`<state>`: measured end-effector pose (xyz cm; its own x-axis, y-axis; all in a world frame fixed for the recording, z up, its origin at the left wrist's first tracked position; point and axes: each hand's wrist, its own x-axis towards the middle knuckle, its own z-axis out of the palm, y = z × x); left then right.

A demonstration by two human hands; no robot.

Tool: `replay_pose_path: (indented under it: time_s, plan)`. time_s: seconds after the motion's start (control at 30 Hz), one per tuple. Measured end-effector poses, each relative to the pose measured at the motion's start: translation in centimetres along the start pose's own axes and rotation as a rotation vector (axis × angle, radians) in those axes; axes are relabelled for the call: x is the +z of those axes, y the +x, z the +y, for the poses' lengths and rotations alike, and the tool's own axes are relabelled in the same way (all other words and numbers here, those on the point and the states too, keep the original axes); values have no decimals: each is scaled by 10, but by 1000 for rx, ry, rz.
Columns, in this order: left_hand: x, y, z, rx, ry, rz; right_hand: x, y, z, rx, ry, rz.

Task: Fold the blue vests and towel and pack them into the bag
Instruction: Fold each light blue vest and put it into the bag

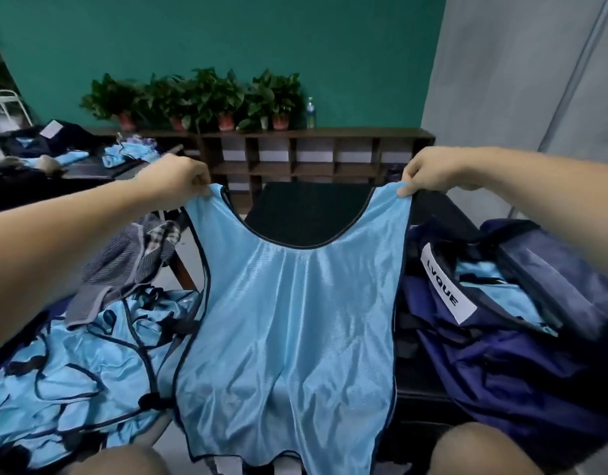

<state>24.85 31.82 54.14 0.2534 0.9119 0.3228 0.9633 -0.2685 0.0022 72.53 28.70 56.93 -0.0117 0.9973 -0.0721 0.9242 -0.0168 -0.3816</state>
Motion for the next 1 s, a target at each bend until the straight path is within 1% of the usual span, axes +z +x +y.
replay_pose_path:
  time_s: [0.1, 0.2, 0.33, 0.5, 0.6, 0.7, 0.8, 0.9, 1.0]
  plan:
    - [32, 18, -3, -38, -59, -22, 19, 32, 5, 58, 59, -19]
    - [61, 36, -4, -43, -57, -19, 36, 62, 7, 115, 63, -5]
    - [91, 55, -3, -115, -97, -59, 58, 97, 16, 234, 38, -155]
    - [119, 81, 1, -185, -114, -93, 73, 141, 19, 256, 29, -120]
    - [130, 97, 2, -227, -147, -102, 81, 159, 16, 260, 77, -51]
    - [134, 113, 5, -279, -208, -67, 83, 172, 12, 260, 186, 70]
    - [135, 128, 4, -383, -394, 42, 83, 185, 9, 276, 337, 218]
    - [136, 137, 4, -448, -598, 97, 83, 193, 6, 276, 490, 346]
    - [140, 144, -1, -472, -683, 143, 79, 197, 0, 288, 666, 420]
